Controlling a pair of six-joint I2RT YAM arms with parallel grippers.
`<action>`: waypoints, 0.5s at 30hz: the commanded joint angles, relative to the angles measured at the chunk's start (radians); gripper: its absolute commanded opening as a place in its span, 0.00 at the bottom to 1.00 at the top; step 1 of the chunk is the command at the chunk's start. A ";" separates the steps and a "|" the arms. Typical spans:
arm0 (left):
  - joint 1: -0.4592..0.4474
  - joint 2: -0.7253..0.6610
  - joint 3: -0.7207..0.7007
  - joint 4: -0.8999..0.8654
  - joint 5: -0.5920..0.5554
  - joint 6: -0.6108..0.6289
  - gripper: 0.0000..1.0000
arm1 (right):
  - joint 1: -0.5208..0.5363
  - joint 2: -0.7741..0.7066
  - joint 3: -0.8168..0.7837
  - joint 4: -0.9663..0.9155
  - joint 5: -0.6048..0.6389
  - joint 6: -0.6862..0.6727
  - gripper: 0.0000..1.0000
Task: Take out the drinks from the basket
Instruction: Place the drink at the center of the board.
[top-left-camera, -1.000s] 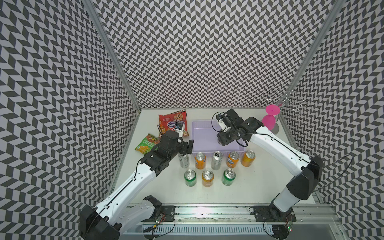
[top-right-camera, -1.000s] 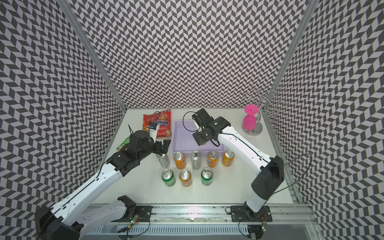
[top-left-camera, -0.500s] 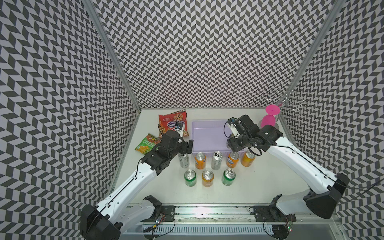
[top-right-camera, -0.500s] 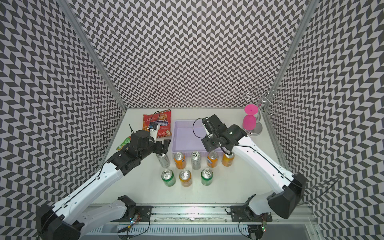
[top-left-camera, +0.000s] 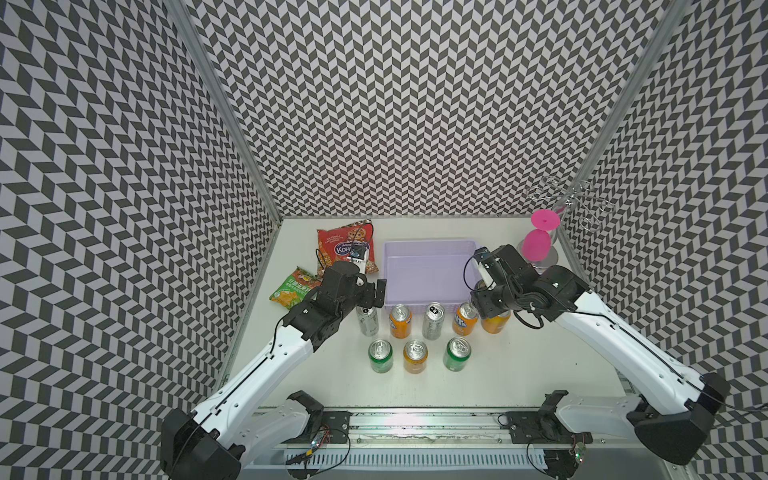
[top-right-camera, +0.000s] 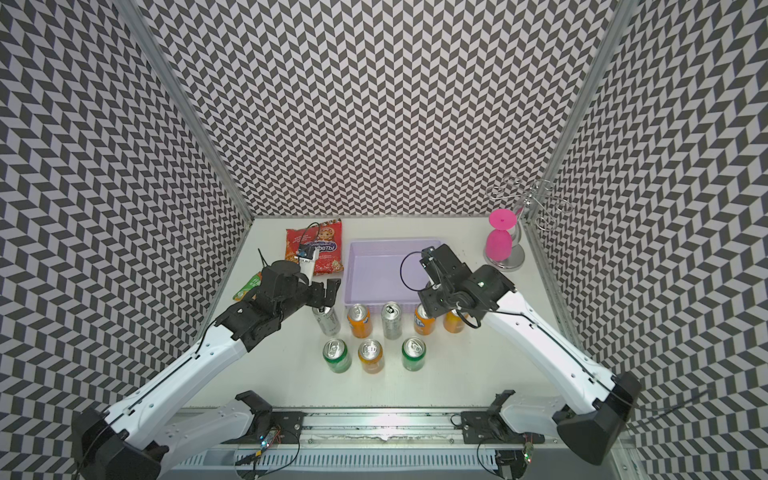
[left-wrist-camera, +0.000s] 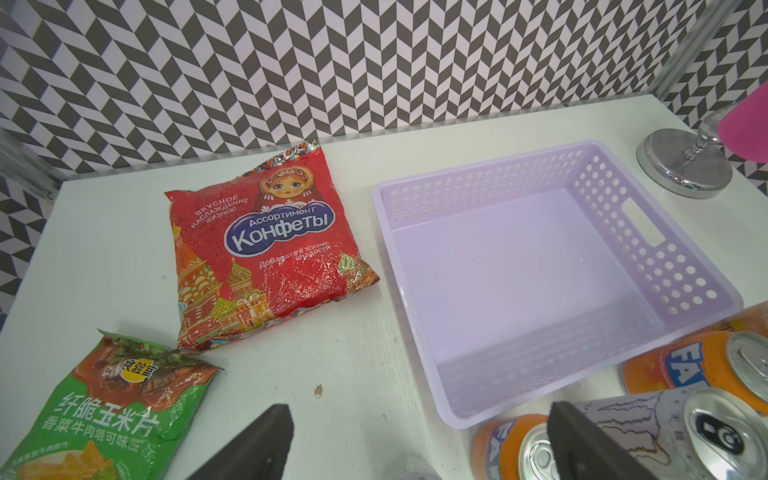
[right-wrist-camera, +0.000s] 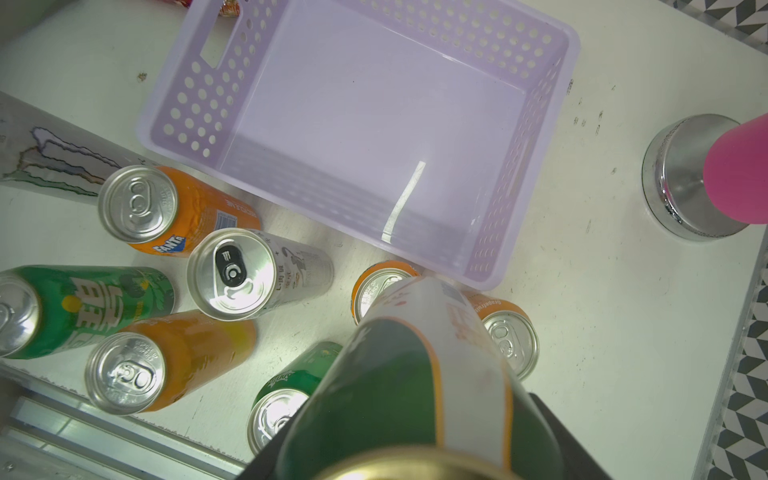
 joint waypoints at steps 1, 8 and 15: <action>0.006 -0.004 0.001 0.003 -0.010 0.006 0.99 | 0.000 -0.054 -0.009 0.034 0.017 0.060 0.60; 0.005 -0.003 0.001 0.009 0.002 0.004 0.99 | -0.001 -0.091 -0.094 0.049 0.017 0.130 0.61; 0.005 -0.004 0.001 0.010 0.002 0.005 0.99 | -0.002 -0.121 -0.202 0.018 0.059 0.207 0.61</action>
